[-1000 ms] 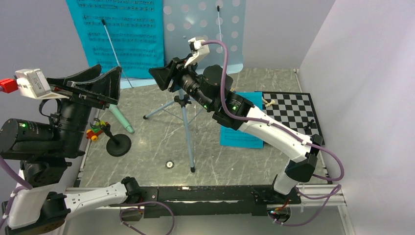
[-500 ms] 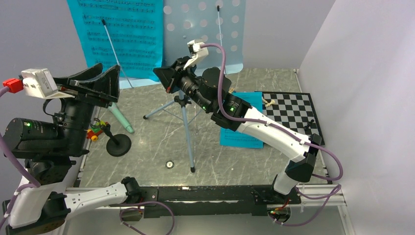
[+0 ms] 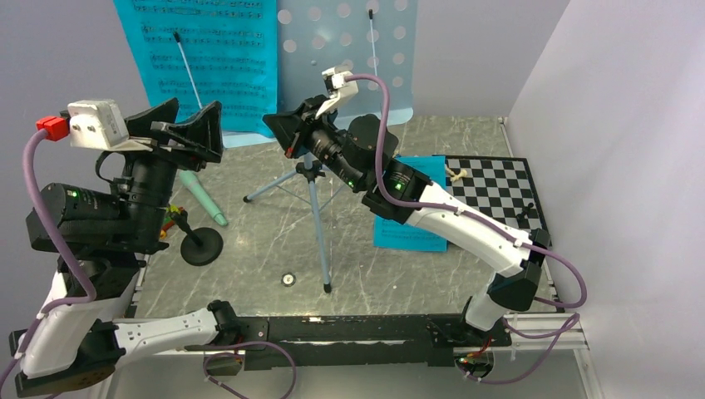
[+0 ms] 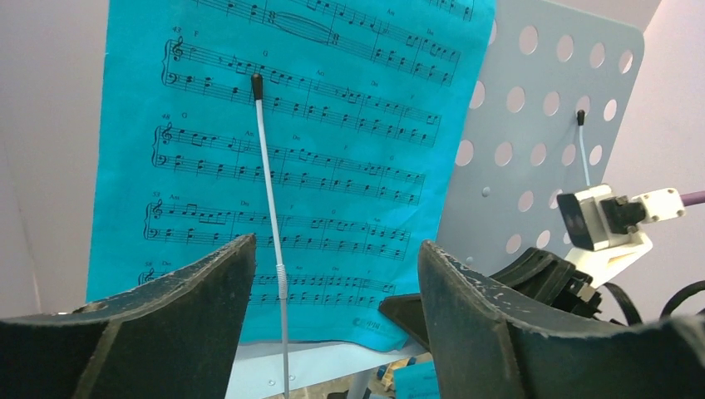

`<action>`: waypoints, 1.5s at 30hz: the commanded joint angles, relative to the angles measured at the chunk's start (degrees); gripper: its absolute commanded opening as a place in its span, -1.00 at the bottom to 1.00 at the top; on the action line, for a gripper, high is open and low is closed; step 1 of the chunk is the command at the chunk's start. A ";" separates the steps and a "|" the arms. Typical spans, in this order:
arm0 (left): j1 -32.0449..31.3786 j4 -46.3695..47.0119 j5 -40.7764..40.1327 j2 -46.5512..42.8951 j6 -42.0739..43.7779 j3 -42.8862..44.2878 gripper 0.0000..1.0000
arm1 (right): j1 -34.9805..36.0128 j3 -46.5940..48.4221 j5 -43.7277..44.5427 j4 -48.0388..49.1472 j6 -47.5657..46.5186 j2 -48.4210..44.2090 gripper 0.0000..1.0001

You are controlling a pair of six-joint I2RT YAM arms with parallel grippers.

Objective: Pack up the instrument practice props

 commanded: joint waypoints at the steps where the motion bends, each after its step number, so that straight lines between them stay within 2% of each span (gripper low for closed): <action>1: 0.86 -0.52 -0.42 0.16 0.78 1.31 0.53 | -0.21 -0.80 -1.15 1.80 -0.87 -3.26 -1.00; 8: 7.78 -5.67 1.35 1.81 -3.36 4.19 0.29 | -0.21 -0.65 -1.49 1.04 -0.87 -3.60 -1.00; 12: 14.25 -9.60 7.59 3.53 -9.02 5.40 0.26 | -0.21 -1.35 -1.38 1.08 -0.96 -4.13 -1.00; 17: 19.70 -9.98 14.80 4.45 -13.32 4.46 0.18 | -0.21 -2.50 -1.07 1.28 -1.39 -5.35 -1.00; 25: 22.70 -10.43 18.93 7.20 -15.21 6.59 0.14 | -0.21 -3.91 -0.89 1.37 -1.90 -6.64 -1.00; 31: 24.87 -9.38 20.34 7.42 -16.30 5.08 0.01 | -0.21 -3.89 -1.23 0.93 -2.28 -6.65 -1.00; 41: 25.46 -4.92 19.97 4.52 -15.72 2.57 -0.19 | -0.23 -4.56 -1.15 1.30 -2.37 -6.88 -1.00; 45: 25.51 -5.66 19.92 5.07 -15.16 3.13 -0.21 | -0.21 -4.76 -1.06 1.45 -2.20 -6.73 -1.00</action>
